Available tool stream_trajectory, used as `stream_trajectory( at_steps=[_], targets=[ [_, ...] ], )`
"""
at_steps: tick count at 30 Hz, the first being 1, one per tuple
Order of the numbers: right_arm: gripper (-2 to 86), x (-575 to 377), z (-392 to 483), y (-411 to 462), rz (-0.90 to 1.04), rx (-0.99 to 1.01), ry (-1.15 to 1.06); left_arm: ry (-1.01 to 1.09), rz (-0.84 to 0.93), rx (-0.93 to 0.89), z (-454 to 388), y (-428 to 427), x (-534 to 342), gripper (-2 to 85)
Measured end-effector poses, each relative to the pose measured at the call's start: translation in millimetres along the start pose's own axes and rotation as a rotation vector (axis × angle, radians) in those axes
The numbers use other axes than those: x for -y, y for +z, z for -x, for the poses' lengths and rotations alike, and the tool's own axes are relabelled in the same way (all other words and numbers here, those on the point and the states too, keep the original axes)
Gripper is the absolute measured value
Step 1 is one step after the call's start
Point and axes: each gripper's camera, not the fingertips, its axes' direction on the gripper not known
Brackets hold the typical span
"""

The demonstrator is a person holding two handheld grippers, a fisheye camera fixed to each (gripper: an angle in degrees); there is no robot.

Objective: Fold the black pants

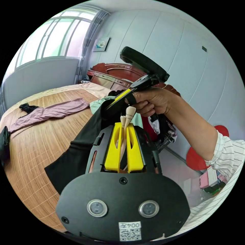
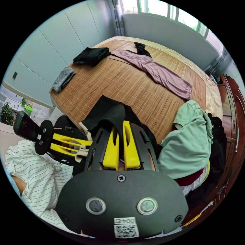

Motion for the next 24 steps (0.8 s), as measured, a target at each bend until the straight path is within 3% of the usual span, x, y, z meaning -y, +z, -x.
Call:
stream_trajectory(
  at_steps=[5, 8, 13, 15, 18, 22, 24],
  targets=[
    [-0.4, -99, -115, 118, 0.037, 0.090, 0.177, -0.066, 0.178, -0.119, 23, 125, -44, 4.5],
    [0.6, -147, -159, 171, 0.080, 0.091, 0.353, -0.188, 0.162, -0.179, 61, 120, -64, 5.5],
    [1.6, -219, -195, 157, -0.138, 0.220, 0.513, -0.283, 0.143, 0.063, 147, 53, -105, 6.1],
    [1.7, -239, -199, 144, -0.188, 0.216, 0.531, -0.363, 0.196, 0.242, 200, 26, -135, 6.6],
    [1.0, -267, -205, 129, -0.228, 0.156, 0.580, -0.479, 0.313, 0.364, 255, 17, -172, 8.1],
    [0.5, -320, -204, 95, -0.429, 0.118, 0.783, -0.547, 0.348, 0.394, 280, 21, -201, 11.1],
    [0.9, -335, -181, 81, -0.544, 0.101, 0.767, -0.534, 0.322, 0.376, 279, 24, -208, 12.4]
  ],
)
